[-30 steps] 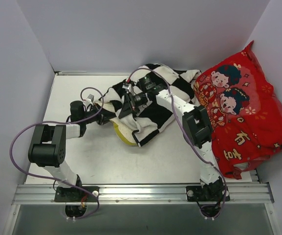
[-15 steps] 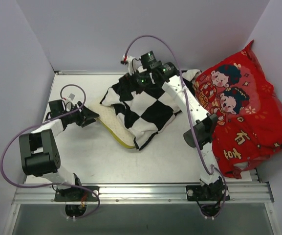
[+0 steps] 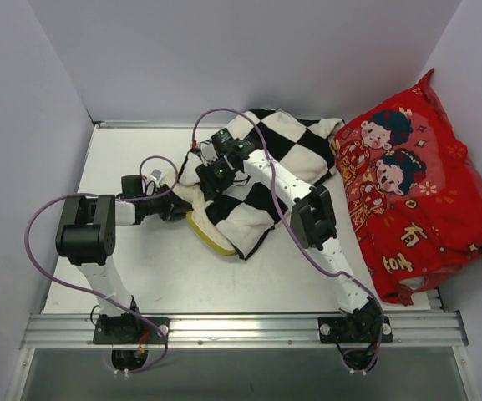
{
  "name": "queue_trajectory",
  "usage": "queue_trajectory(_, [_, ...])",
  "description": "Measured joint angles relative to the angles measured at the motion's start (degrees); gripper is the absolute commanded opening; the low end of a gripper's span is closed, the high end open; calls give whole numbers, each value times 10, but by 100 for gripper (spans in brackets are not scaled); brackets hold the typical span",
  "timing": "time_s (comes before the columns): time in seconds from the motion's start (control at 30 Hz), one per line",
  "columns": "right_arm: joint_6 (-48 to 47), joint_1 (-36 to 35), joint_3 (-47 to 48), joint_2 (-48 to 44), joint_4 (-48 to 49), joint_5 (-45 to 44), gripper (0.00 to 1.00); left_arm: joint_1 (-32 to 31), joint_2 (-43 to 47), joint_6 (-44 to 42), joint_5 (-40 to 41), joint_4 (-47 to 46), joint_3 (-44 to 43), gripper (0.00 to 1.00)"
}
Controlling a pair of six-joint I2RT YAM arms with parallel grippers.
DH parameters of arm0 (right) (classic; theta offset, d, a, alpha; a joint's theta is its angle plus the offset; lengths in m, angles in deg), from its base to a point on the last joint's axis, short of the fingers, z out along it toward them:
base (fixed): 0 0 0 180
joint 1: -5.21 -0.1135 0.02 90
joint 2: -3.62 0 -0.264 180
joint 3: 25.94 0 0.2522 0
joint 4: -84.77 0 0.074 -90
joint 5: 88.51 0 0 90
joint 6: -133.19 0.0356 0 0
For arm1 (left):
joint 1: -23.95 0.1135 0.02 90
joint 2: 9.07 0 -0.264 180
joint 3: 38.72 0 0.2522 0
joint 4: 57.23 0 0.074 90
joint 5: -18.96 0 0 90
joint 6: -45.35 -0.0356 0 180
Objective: Put the pillow into the pillowcase
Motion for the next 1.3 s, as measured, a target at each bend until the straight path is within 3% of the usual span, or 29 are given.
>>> queue_trajectory(0.07, [10, 2, 4, 1, 2, 12, 0, -16, -20, 33, -10, -60, -2, 1])
queue_trajectory(0.2, [48, 23, 15, -12, 32, 74, 0, -16, -30, 124, -32, -157, -20, 0])
queue_trajectory(0.33, [112, 26, -3, -69, 135, 116, 0, 20, 2, 226, -59, -221, -102, 0])
queue_trajectory(0.5, [189, 14, 28, -139, 321, 126, 0, 89, 105, 292, -74, -228, -274, 0])
queue_trajectory(0.67, [237, -26, 82, -181, 483, 115, 0, 131, 200, 289, -72, -203, -476, 0])
queue_trajectory(0.8, [265, -46, 9, -268, 555, 108, 0, 91, 243, 212, -50, -129, -629, 0])
queue_trajectory(0.9, [293, -22, -88, -351, 561, 109, 0, -43, 259, 79, -11, -14, -680, 0])
queue_trajectory(1.0, [325, 49, -199, -430, 527, 110, 0, -175, 257, -42, 17, 87, -650, 0])
queue_trajectory(1.1, [334, 132, -377, -510, 475, 109, 0, -225, 214, -109, 40, 140, -591, 0])
queue_trajectory(1.2, [320, 177, -544, -537, 401, 115, 0, -254, 95, -176, 78, 194, -531, 0])
queue_trajectory(1.3, [252, 196, -665, -501, 311, 100, 0, -270, -63, -231, 114, 238, -488, 0])
